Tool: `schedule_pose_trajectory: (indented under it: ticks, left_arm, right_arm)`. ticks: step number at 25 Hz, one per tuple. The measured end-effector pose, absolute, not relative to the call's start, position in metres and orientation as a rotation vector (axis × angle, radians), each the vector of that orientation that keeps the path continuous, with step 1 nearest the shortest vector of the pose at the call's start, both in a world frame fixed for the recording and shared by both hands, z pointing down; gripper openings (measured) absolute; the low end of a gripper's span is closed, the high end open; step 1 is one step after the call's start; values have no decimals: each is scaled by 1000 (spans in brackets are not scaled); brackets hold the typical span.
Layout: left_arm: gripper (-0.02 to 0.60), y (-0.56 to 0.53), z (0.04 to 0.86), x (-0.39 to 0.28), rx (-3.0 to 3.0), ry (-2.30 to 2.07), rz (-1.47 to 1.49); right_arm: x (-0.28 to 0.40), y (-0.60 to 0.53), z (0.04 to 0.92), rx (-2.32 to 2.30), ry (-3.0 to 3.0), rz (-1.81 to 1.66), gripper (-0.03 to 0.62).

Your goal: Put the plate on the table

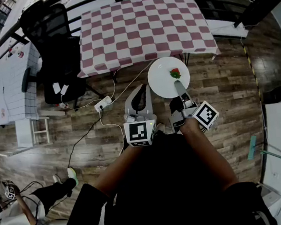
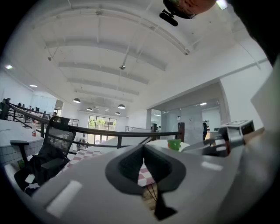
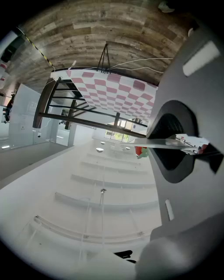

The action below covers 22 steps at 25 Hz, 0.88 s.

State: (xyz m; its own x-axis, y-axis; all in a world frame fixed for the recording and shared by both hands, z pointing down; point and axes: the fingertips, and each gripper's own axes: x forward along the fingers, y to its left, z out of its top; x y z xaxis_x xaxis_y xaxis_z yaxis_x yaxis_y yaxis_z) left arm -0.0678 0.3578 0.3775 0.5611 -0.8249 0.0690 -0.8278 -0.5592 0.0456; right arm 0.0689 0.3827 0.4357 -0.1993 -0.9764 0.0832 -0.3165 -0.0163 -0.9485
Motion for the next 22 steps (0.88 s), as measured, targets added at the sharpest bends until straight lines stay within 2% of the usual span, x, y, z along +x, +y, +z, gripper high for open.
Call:
schedule_pose_trajectory:
  ticks: [22]
  left_arm:
    - [9,346,388,-100,2634,-1556,75]
  right_arm:
    - [77,395,464,-1394,1526,-1285,20]
